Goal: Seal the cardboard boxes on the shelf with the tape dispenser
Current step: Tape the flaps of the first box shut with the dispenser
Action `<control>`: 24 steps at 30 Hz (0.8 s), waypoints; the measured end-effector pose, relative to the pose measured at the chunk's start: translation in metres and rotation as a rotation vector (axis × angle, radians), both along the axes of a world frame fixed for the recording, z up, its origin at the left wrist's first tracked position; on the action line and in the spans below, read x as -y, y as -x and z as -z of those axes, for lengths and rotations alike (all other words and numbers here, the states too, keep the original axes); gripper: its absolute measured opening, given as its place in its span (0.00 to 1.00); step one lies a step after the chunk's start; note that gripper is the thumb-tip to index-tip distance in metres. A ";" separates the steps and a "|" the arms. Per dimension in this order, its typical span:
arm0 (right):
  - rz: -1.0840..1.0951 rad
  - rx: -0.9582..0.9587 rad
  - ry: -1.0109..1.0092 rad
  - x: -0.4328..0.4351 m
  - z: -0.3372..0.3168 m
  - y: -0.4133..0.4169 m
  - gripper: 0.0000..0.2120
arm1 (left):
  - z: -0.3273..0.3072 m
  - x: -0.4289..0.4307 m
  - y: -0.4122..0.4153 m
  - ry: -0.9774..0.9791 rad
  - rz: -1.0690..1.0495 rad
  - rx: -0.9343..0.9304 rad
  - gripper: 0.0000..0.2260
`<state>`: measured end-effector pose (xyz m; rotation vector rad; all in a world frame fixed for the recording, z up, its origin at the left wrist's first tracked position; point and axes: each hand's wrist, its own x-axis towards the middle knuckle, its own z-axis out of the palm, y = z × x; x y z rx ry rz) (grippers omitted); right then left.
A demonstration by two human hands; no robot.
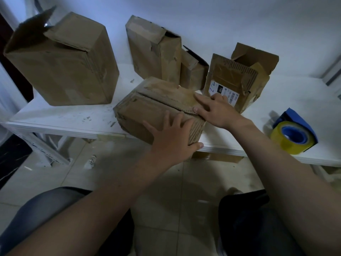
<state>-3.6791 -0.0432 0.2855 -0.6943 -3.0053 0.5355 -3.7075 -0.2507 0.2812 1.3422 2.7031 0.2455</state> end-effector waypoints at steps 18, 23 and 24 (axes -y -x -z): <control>-0.062 0.036 -0.413 0.063 -0.013 -0.053 0.30 | -0.007 0.060 0.077 -0.255 0.078 0.193 0.21; 0.007 -0.117 -0.186 0.027 -0.023 -0.067 0.32 | -0.022 0.046 0.063 -0.244 0.020 0.079 0.22; 0.055 -0.195 -0.168 0.014 -0.026 -0.075 0.31 | -0.026 0.038 0.056 -0.264 0.042 0.073 0.24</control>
